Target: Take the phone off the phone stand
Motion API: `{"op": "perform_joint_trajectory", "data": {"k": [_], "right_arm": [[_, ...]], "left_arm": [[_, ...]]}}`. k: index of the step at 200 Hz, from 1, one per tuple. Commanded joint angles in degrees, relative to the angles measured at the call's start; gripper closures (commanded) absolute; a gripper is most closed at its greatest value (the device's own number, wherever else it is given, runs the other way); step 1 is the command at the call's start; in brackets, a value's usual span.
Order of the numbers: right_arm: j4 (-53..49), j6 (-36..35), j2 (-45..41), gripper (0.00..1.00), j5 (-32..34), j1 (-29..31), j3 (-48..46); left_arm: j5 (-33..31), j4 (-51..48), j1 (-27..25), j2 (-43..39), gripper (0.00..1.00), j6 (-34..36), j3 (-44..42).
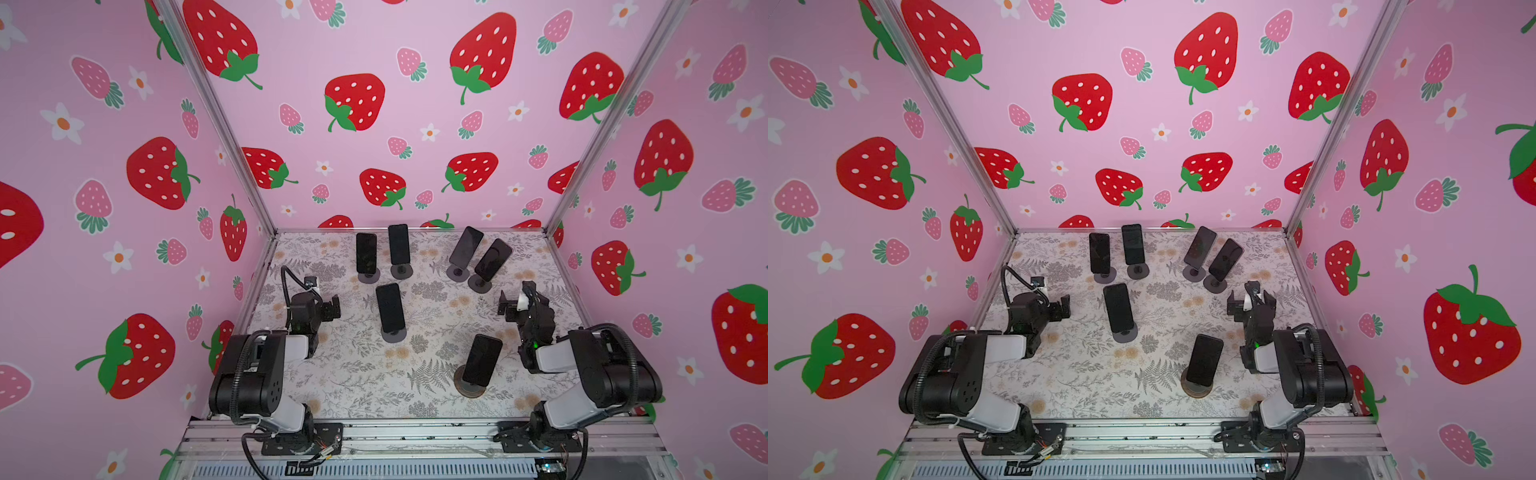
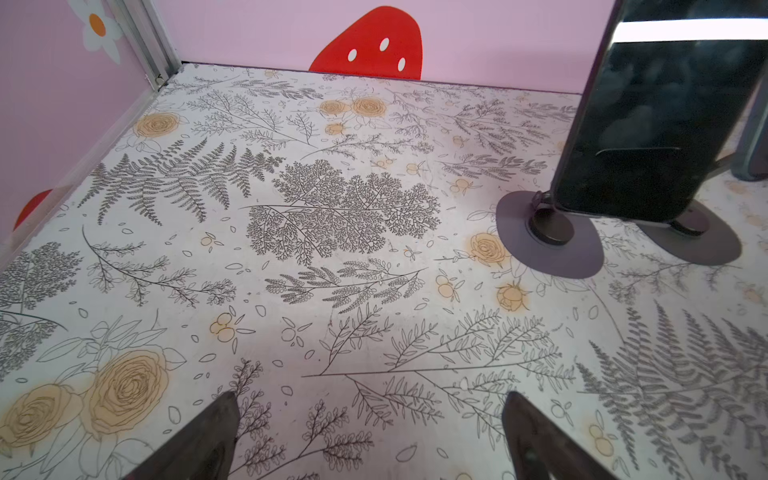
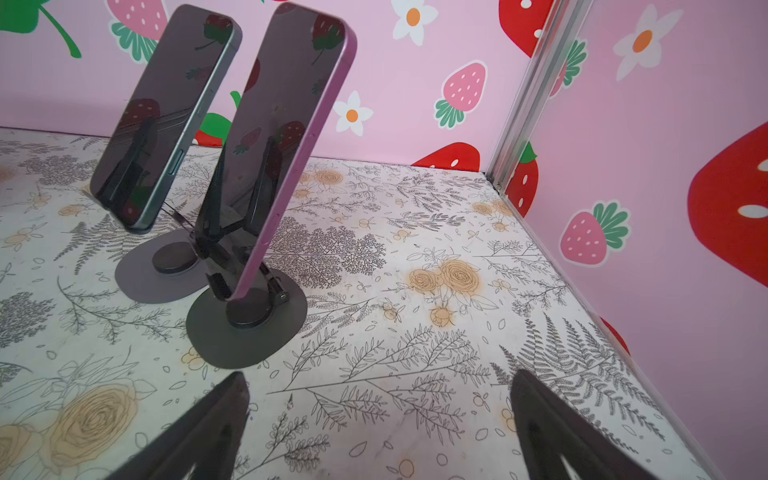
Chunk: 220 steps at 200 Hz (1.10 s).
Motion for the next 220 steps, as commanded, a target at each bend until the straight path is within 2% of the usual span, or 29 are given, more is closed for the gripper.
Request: {"op": "perform_joint_trajectory", "data": {"k": [1,166,182,209,220], "right_arm": [[1.52,-0.23,0.32,0.00,-0.34,-0.45,0.79],[1.78,-0.14,0.17,0.00,-0.43,-0.59,0.53],[1.81,1.02,-0.18,0.00,2.11,-0.60,0.45],[0.89,4.34,-4.49,0.00,4.71,-2.18,-1.03],[-3.96,5.08,-7.99,0.00,6.05,-2.19,-0.25]], "left_arm": [[1.05,1.45,0.31,0.60,0.01,0.24,1.90],[1.22,1.38,0.52,0.69,0.01,0.25,1.90],[1.23,1.44,0.46,0.58,0.01,0.24,1.91],[1.20,1.48,0.47,0.58,0.01,0.22,1.90],[1.22,1.57,0.47,0.49,0.01,0.16,1.77]]}}
